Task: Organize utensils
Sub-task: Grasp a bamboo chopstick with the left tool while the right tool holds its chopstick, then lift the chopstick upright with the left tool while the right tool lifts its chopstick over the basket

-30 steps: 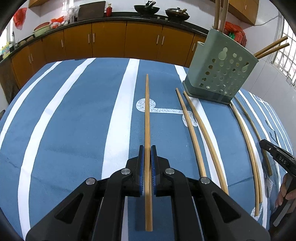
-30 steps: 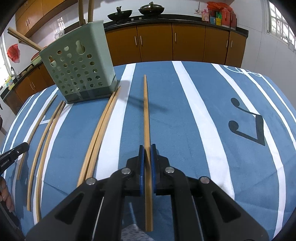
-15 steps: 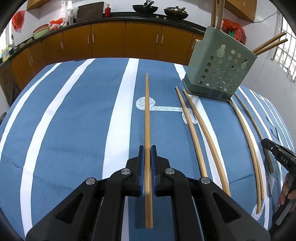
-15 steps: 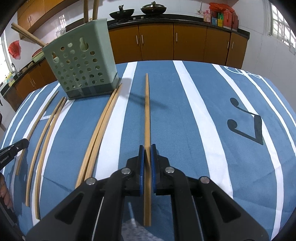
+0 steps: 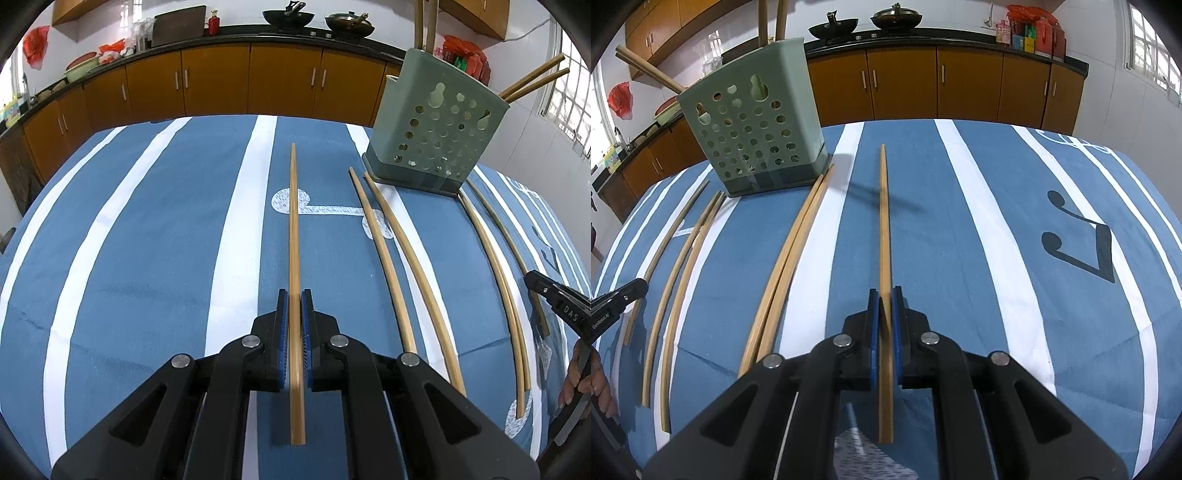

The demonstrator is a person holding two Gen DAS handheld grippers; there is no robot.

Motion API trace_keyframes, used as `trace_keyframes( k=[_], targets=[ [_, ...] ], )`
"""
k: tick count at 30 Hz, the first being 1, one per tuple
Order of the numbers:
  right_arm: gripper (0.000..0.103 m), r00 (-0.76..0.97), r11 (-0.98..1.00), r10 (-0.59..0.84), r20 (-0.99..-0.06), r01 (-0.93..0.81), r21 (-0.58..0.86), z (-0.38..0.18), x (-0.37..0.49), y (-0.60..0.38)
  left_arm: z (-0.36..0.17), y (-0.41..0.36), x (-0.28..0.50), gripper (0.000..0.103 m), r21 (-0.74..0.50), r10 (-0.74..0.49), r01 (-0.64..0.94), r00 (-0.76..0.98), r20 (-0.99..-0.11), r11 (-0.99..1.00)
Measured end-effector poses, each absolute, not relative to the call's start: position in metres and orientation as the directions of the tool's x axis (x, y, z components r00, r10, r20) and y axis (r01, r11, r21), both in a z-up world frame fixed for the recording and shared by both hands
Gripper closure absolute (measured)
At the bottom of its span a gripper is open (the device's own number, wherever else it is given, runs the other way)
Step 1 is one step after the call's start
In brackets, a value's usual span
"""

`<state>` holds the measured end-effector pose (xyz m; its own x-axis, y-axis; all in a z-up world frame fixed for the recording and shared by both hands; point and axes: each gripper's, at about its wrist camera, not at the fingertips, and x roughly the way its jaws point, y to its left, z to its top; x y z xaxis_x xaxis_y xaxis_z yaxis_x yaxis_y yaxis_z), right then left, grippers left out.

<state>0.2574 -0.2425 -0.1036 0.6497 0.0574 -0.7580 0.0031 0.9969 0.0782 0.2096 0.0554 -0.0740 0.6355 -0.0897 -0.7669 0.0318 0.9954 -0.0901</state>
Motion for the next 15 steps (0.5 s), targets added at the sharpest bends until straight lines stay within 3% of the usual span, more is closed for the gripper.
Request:
trace_keyframes(
  k=[7, 15],
  targets=[
    [0.095, 0.665, 0.994, 0.078, -0.743, 0.004, 0.108, -0.095, 0.253, -0.249, -0.071, 0.055, 0.209, 0.096, -0.078, -0.092, 0.051, 0.623, -0.777, 0.996],
    [0.095, 0.744, 0.991, 0.077, -0.664, 0.018, 0.134, -0.055, 0.238, -0.264, -0.037, 0.063, 0.199, 0.096, -0.086, -0.102, 0.057, 0.687, -0.72, 0.995]
  ],
)
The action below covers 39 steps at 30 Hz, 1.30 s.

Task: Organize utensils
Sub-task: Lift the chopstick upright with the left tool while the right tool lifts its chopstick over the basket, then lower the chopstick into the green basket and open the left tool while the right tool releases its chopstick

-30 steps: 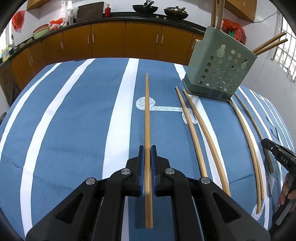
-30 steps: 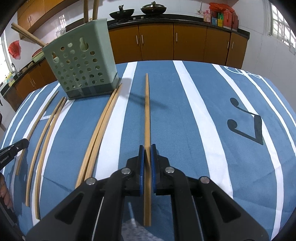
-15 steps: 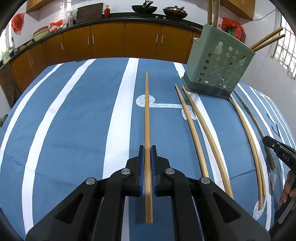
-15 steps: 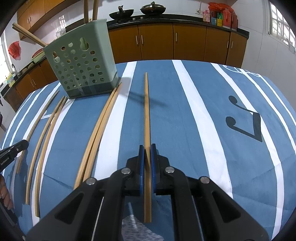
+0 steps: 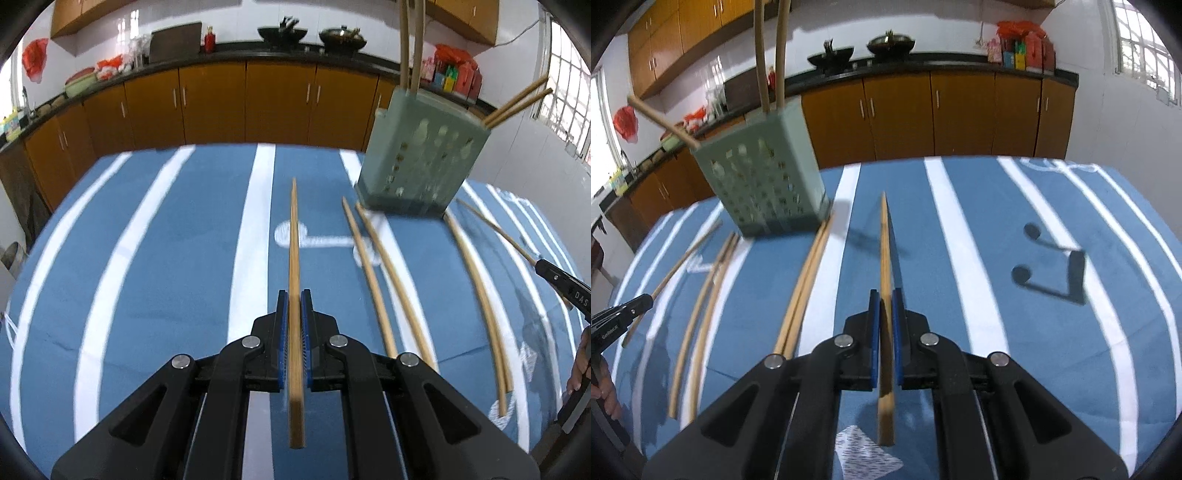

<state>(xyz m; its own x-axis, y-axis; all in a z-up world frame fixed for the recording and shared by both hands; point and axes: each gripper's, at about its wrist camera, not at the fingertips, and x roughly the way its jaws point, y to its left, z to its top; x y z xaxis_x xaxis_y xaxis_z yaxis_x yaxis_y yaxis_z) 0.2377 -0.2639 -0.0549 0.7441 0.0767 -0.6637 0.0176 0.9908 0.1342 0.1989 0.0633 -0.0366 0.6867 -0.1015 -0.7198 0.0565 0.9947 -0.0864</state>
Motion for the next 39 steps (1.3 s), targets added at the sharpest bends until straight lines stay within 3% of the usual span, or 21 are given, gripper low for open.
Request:
trace_keyframes(
  k=[12, 29, 39],
  targets=[
    [0.095, 0.879, 0.983, 0.077, -0.471, 0.013, 0.185, 0.013, 0.217, -0.277, 0.03, 0.074, 0.187, 0.096, -0.16, -0.142, 0.059, 0.8, -0.582, 0.985],
    [0.095, 0.91, 0.983, 0.099, -0.402, -0.027, 0.182, 0.046, 0.21, -0.273, 0.062, 0.075, 0.184, 0.096, -0.168, -0.154, 0.078, 0.845, -0.513, 0.983],
    [0.095, 0.914, 0.948, 0.267, -0.306, -0.191, 0.256, 0.112, 0.194, -0.263, 0.117, 0.055, 0.171, 0.096, -0.168, -0.262, 0.209, 0.865, -0.429, 0.964]
  ],
)
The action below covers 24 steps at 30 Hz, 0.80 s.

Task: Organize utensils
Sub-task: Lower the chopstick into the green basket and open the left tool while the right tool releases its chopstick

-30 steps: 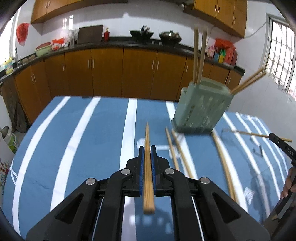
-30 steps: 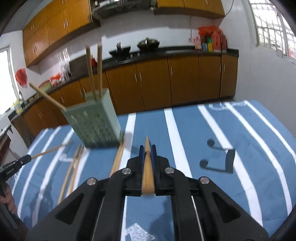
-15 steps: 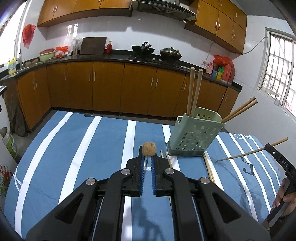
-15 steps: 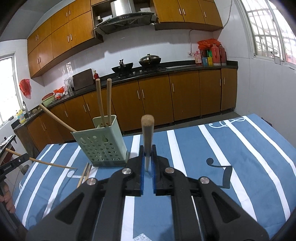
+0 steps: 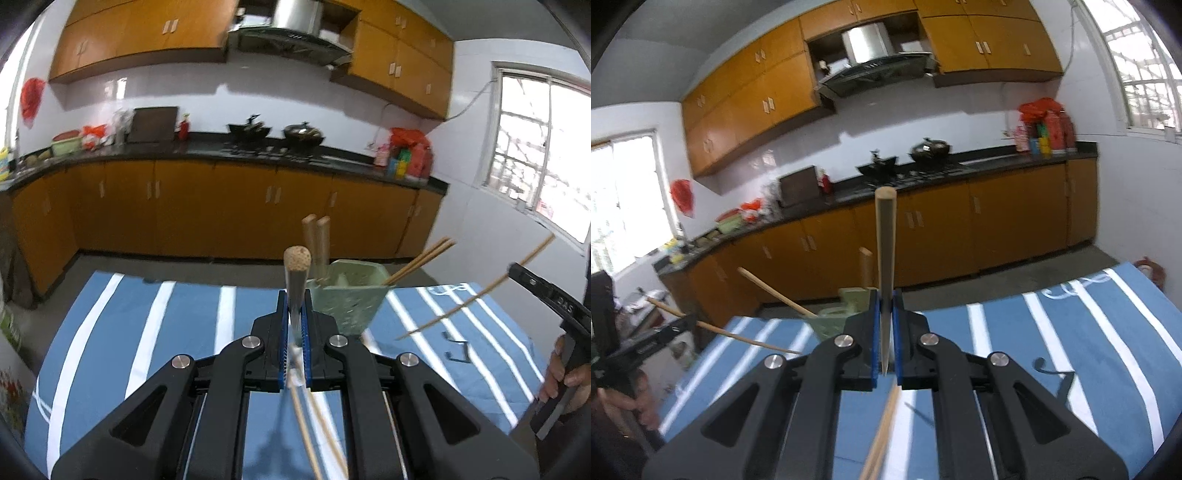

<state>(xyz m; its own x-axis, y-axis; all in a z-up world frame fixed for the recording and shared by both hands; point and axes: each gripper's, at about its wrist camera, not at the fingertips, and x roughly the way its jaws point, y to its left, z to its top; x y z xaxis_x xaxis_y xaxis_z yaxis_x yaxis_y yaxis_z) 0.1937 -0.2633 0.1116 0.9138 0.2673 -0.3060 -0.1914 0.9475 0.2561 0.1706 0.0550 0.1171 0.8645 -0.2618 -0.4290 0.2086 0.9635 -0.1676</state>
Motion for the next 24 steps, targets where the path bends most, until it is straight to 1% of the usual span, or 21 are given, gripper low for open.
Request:
trace_keyframes(
  k=[3, 7, 12, 14, 18, 24],
  targets=[
    [0.095, 0.92, 0.942, 0.292, -0.262, -0.228, 0.247, 0.131, 0.188, -0.258, 0.134, 0.049, 0.165, 0.096, -0.173, -0.309, 0.26, 0.86, -0.405, 0.95],
    [0.095, 0.936, 0.945, 0.284, -0.209, -0.236, 0.225, 0.153, 0.19, -0.251, 0.155, 0.042, 0.166, 0.096, -0.178, -0.346, 0.299, 0.862, -0.371, 0.937],
    [0.095, 0.947, 0.952, 0.267, -0.176, -0.231, 0.2, 0.169, 0.209, -0.24, 0.175, 0.029, 0.181, 0.096, -0.154, -0.339, 0.304, 0.878, -0.338, 0.94],
    [0.095, 0.948, 0.956, 0.258, -0.185, -0.224, 0.188, 0.171, 0.221, -0.234, 0.18, 0.024, 0.194, 0.096, -0.141, -0.327, 0.297, 0.883, -0.336, 0.945],
    [0.095, 0.94, 0.962, 0.247, -0.236, -0.21, 0.174, 0.164, 0.251, -0.225, 0.177, 0.018, 0.225, 0.096, -0.146, -0.308, 0.272, 0.877, -0.368, 0.951],
    [0.095, 0.915, 0.97, 0.235, -0.328, -0.197, 0.145, 0.142, 0.29, -0.21, 0.156, 0.007, 0.256, 0.096, -0.153, -0.305, 0.264, 0.839, -0.451, 0.952]
  ],
)
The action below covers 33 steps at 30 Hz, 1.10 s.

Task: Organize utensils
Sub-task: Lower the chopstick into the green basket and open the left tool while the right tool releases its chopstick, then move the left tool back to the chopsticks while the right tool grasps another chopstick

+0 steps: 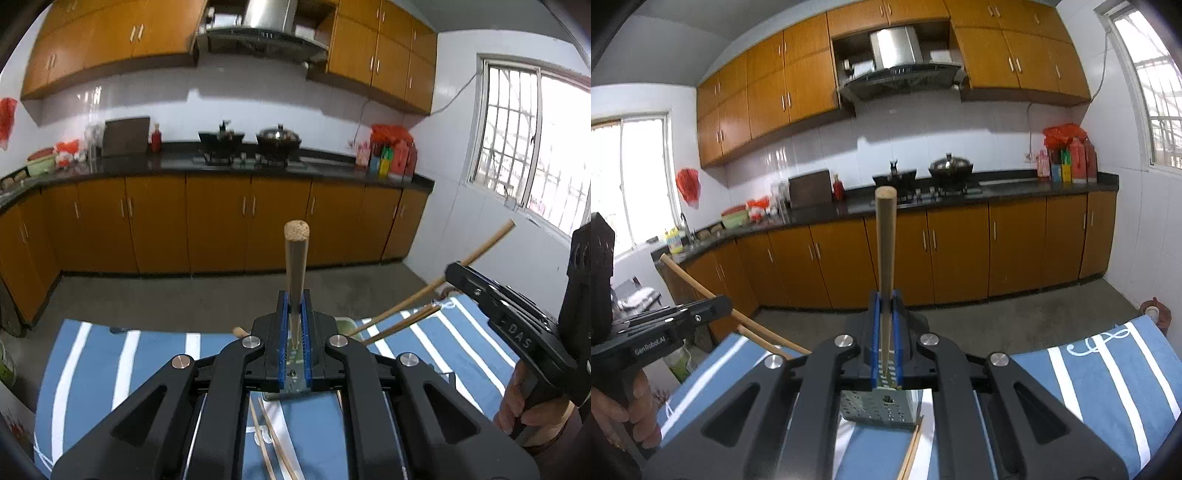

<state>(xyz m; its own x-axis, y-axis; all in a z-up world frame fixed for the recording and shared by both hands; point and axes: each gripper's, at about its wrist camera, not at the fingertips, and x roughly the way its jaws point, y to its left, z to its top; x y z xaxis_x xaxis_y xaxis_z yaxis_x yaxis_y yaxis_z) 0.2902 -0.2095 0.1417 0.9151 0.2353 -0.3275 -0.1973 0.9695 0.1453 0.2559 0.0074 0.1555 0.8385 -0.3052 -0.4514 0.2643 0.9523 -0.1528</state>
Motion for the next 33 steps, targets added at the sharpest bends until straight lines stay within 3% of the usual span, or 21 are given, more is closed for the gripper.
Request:
trace_keyframes(
  k=[12, 19, 31, 33],
  targets=[
    [0.093, 0.892, 0.972, 0.223, -0.393, -0.176, 0.154, 0.114, 0.316, -0.202, 0.126, -0.001, 0.282, 0.096, -0.16, -0.294, 0.247, 0.802, -0.519, 0.956],
    [0.082, 0.91, 0.971, 0.22, -0.352, -0.17, 0.168, 0.123, 0.302, -0.212, 0.135, 0.001, 0.27, 0.085, -0.165, -0.295, 0.246, 0.827, -0.479, 0.955],
    [0.082, 0.941, 0.973, 0.201, -0.271, -0.158, 0.17, 0.133, 0.239, -0.239, 0.146, 0.022, 0.232, 0.085, -0.202, -0.28, 0.213, 0.869, -0.408, 0.956],
    [0.077, 0.941, 0.975, 0.183, -0.283, -0.137, 0.174, 0.12, 0.224, -0.248, 0.14, 0.031, 0.22, 0.085, -0.203, -0.269, 0.2, 0.873, -0.406, 0.958]
  ],
)
